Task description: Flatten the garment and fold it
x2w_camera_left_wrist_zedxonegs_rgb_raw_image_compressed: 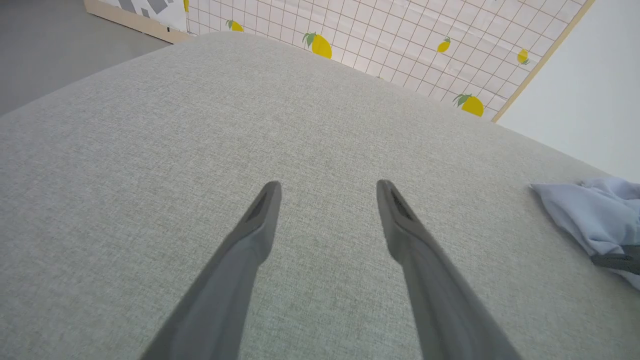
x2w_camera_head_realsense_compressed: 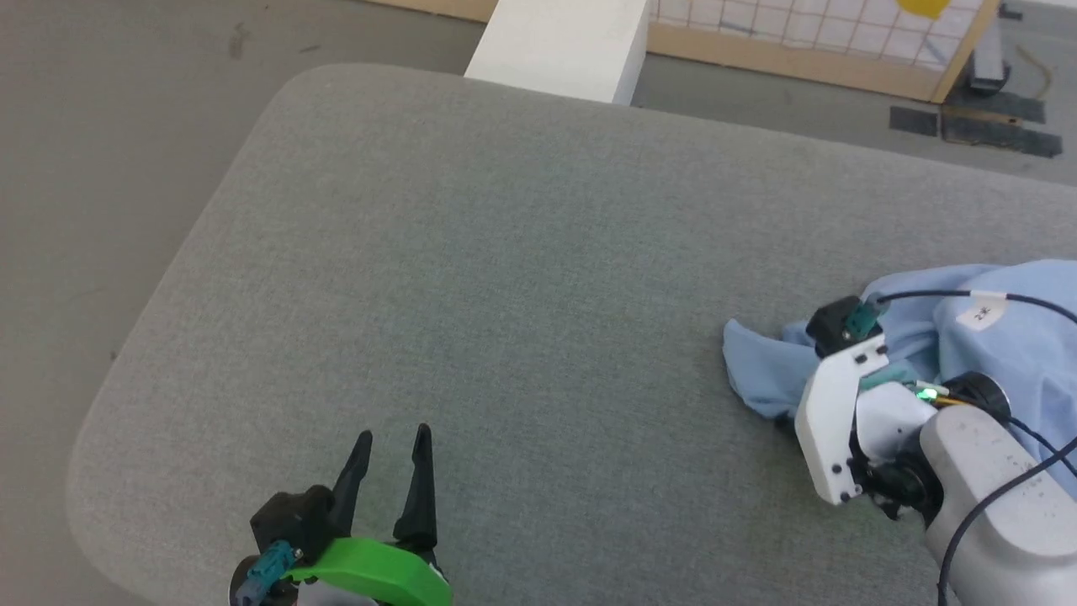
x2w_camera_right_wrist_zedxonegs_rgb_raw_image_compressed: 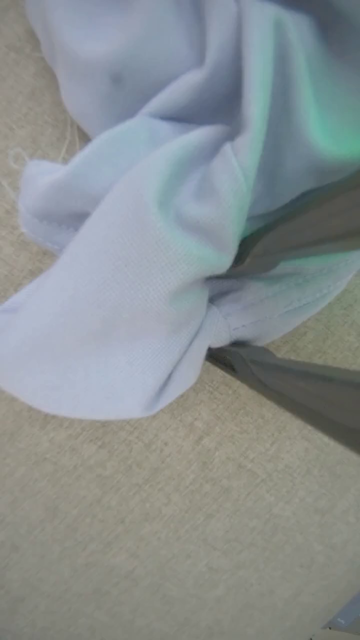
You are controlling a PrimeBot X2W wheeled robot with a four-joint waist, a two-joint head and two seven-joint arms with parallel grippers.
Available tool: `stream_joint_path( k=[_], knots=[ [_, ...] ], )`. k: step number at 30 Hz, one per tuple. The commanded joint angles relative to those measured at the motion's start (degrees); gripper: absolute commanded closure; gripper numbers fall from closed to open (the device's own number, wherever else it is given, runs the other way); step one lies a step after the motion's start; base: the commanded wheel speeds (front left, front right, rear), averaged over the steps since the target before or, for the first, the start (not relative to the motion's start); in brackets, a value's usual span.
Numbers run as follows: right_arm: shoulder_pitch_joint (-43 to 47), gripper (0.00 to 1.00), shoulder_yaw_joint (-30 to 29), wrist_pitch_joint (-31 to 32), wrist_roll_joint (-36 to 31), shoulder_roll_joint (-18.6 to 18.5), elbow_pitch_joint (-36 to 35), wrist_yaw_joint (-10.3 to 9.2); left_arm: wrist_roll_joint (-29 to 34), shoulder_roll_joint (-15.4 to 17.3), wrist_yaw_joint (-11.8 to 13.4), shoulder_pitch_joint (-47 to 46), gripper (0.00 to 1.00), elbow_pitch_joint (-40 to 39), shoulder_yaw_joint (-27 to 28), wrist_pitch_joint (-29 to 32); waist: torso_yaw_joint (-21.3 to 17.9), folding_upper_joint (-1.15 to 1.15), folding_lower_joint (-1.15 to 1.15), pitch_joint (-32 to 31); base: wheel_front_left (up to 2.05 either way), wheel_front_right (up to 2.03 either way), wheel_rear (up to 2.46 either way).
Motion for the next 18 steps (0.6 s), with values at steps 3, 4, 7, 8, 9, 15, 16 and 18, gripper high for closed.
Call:
stream_joint_path(
  k=[3, 4, 7, 8, 9, 15, 16, 18],
  knots=[
    [-1.74, 1.0, 0.77, -2.37, 3.7, 1.41, -0.9, -0.08, -0.48, -0.32, -0.03, -0.54, 0.0, 0.26, 0.36, -0.45, -0.59, 0.0, 0.0, -0.56, 0.0, 0.0, 0.0],
    [-2.78, 1.0, 1.01, -2.88, 4.91, 1.88, -1.97, -0.08, -0.52, -0.31, -0.06, -0.44, 0.0, 0.34, 0.44, -0.47, -0.85, 0.0, 0.0, -0.89, 0.0, 0.0, 0.0],
    [-6.02, 1.0, 2.8, -3.42, 7.83, 3.26, -5.51, -0.08, -0.66, -0.33, -0.21, -0.25, 0.0, 0.6, 0.5, -0.5, -1.34, 0.0, 0.0, -1.97, 0.0, 0.0, 0.0],
    [-7.42, 1.0, 3.79, -3.38, 8.94, 4.03, -6.95, -0.08, -0.69, -0.34, -0.23, -0.18, 0.0, 0.72, 0.47, -0.51, -1.45, 0.0, 0.0, -2.35, 0.0, 0.0, 0.0],
    [-8.5, 1.0, 4.73, -3.31, 9.81, 4.73, -8.06, -0.08, -0.7, -0.34, -0.24, -0.13, 0.0, 0.8, 0.44, -0.51, -1.52, 0.0, 0.0, -2.67, 0.0, 0.0, 0.0],
    [-12.08, 1.0, 12.84, -1.4, 16.1, 10.77, -12.31, -0.08, -1.22, -0.17, -0.21, 0.47, 0.0, 1.08, 0.68, -0.53, -1.0, 0.0, 0.0, -4.07, 0.0, 0.0, 0.0],
    [-11.51, 1.0, 14.92, -0.32, 17.28, 11.38, -12.44, -0.08, -1.32, -0.12, -0.2, 0.62, 0.0, 1.09, 0.75, -0.53, -0.69, 0.0, 0.0, -4.14, 0.0, 0.0, 0.0],
    [-9.63, 1.0, 18.22, 1.54, 19.24, 11.63, -12.02, -0.08, -1.47, -0.11, -0.21, 0.88, 0.0, 1.08, 0.69, -0.52, 0.01, 0.0, 0.0, -4.08, 0.0, 0.0, 0.0]
  ],
)
